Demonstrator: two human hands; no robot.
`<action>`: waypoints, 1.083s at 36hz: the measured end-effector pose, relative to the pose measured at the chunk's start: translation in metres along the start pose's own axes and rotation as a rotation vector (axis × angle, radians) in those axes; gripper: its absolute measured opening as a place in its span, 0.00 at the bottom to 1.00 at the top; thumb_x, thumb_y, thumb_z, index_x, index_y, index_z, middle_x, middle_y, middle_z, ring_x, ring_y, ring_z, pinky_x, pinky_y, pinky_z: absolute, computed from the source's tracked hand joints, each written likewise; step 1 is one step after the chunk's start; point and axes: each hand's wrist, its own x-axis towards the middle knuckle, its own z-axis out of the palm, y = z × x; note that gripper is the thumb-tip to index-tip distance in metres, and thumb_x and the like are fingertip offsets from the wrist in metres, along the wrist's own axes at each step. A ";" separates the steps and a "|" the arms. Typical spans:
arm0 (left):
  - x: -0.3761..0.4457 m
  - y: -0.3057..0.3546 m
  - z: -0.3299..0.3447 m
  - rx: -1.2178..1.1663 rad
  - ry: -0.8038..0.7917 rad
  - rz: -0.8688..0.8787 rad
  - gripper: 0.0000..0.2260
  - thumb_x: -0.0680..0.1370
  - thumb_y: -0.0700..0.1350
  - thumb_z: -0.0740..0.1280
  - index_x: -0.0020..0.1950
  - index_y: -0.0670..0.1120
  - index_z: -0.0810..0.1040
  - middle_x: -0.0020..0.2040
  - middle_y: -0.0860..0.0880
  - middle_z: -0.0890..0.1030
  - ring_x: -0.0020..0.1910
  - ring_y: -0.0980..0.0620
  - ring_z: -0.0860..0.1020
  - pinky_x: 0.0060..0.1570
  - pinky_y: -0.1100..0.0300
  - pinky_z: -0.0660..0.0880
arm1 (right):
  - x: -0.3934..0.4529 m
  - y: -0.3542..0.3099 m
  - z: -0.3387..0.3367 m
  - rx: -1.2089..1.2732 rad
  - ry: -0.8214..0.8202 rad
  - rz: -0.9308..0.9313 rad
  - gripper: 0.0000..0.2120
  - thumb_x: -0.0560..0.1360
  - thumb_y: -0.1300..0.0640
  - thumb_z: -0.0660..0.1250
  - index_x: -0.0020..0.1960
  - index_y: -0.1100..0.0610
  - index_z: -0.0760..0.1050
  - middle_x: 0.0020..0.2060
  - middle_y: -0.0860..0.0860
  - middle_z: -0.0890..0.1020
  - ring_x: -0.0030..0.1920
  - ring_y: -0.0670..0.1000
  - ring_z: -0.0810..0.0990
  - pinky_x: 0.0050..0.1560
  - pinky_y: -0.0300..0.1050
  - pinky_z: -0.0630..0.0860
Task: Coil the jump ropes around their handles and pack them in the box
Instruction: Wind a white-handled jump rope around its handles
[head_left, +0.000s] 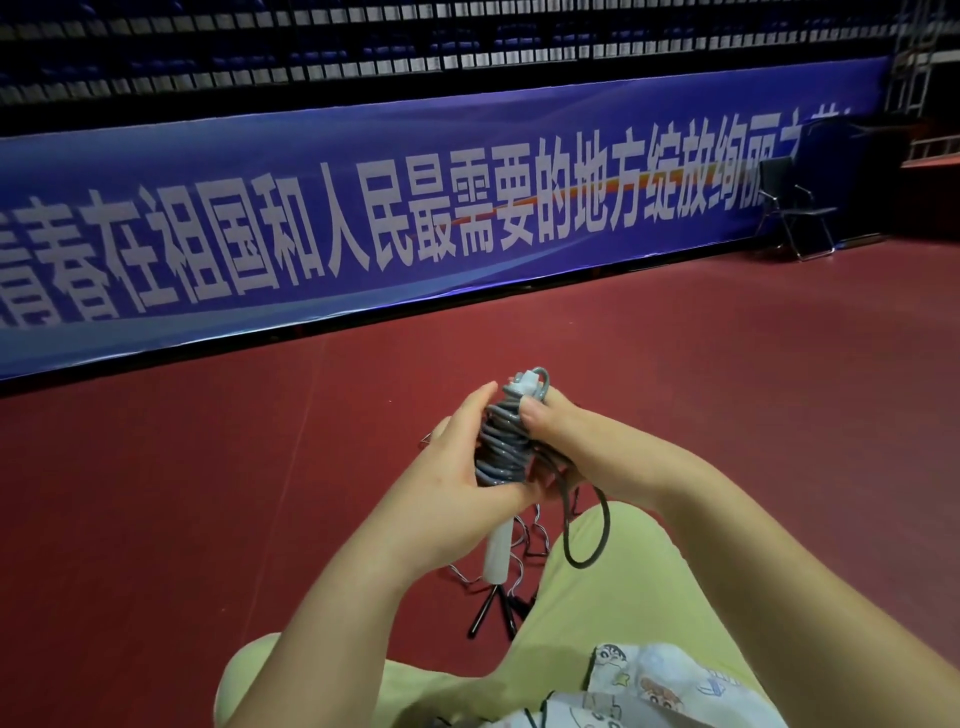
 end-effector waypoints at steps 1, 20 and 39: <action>0.000 0.000 -0.001 -0.015 -0.001 0.008 0.34 0.63 0.59 0.69 0.66 0.72 0.61 0.64 0.59 0.73 0.61 0.63 0.74 0.62 0.56 0.73 | 0.005 0.006 -0.002 -0.020 0.020 -0.013 0.21 0.69 0.30 0.65 0.58 0.37 0.72 0.48 0.49 0.83 0.48 0.59 0.81 0.57 0.67 0.76; 0.011 -0.019 -0.015 -0.334 0.240 -0.031 0.23 0.65 0.49 0.70 0.57 0.65 0.70 0.51 0.56 0.80 0.49 0.56 0.81 0.54 0.53 0.77 | -0.008 -0.001 -0.020 0.091 0.380 -0.103 0.22 0.74 0.67 0.70 0.65 0.55 0.72 0.34 0.50 0.82 0.33 0.49 0.80 0.34 0.43 0.76; 0.020 -0.021 -0.004 -0.376 0.228 -0.043 0.24 0.63 0.50 0.73 0.57 0.59 0.71 0.50 0.54 0.81 0.49 0.56 0.81 0.53 0.58 0.76 | -0.018 -0.019 -0.010 0.617 0.290 -0.530 0.31 0.64 0.73 0.66 0.65 0.54 0.69 0.37 0.48 0.83 0.43 0.45 0.82 0.43 0.35 0.76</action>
